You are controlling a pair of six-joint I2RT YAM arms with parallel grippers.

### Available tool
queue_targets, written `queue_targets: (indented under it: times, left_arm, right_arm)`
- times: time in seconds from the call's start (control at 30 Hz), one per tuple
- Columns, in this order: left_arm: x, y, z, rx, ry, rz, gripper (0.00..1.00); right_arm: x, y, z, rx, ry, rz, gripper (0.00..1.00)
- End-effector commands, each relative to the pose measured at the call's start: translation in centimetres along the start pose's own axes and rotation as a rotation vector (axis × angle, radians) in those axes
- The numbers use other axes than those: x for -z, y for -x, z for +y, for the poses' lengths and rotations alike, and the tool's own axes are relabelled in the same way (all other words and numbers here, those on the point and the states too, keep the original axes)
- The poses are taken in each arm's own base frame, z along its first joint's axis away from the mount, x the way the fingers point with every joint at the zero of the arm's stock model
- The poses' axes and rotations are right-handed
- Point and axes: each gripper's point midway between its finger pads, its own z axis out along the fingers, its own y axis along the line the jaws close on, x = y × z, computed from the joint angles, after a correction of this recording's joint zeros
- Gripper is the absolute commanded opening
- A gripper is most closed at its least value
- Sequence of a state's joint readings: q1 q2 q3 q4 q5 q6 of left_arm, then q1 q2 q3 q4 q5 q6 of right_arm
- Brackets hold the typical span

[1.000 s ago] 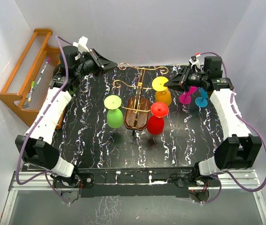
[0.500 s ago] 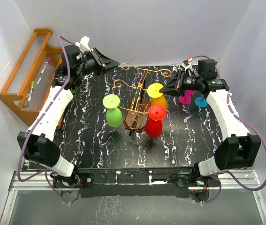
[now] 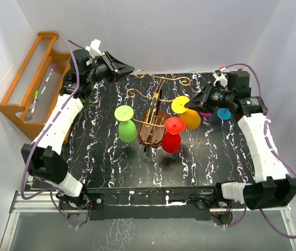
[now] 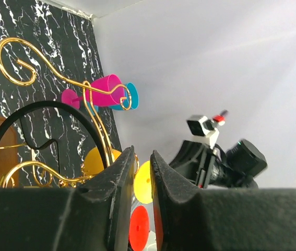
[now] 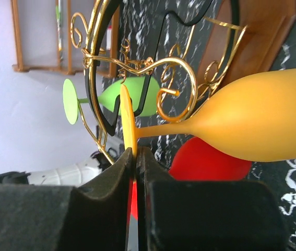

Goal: Take the wine glass off the wine glass rack

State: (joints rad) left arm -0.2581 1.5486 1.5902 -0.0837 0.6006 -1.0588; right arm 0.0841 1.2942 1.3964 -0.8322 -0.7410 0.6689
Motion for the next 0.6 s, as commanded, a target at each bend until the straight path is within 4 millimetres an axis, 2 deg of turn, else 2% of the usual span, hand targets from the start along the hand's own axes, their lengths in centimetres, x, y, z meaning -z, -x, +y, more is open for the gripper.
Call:
queue_targets:
  times: [0.0, 0.2, 0.27, 0.3, 0.37, 0.43, 0.57]
  left_arm:
    - [-0.3, 0.8, -2.0, -0.01, -0.071, 0.002, 0.19]
    - [-0.7, 1.3, -3.4, 0.032, -0.138, 0.005, 0.26]
    - [-0.7, 1.5, -4.0, 0.04, -0.156, 0.002, 0.33]
    - [-0.7, 1.6, -4.2, 0.041, -0.161, 0.001, 0.38]
    - [-0.6, 1.8, -4.9, 0.035, -0.171, 0.005, 0.56]
    - [-0.4, 1.9, -5.7, 0.028, -0.187, 0.008, 0.95]
    - [0.8, 2.0, -8.0, 0.062, -0.313, -0.018, 0.97]
  right_arm:
    - [3.6, 2.2, 0.7, 0.102, -0.111, -0.233, 0.08]
    - [7.0, 5.7, 2.6, 0.229, -0.192, -0.421, 0.08]
    - [7.7, 7.2, 2.9, 0.293, -0.234, -0.459, 0.08]
    - [7.8, 8.1, 3.1, 0.335, -0.244, -0.477, 0.08]
    - [8.1, 10.2, 4.0, 0.453, -0.249, -0.529, 0.08]
    - [8.1, 12.1, 5.9, 0.608, -0.202, -0.581, 0.08]
    - [7.8, 14.9, 10.1, 0.909, -0.09, -0.705, 0.08]
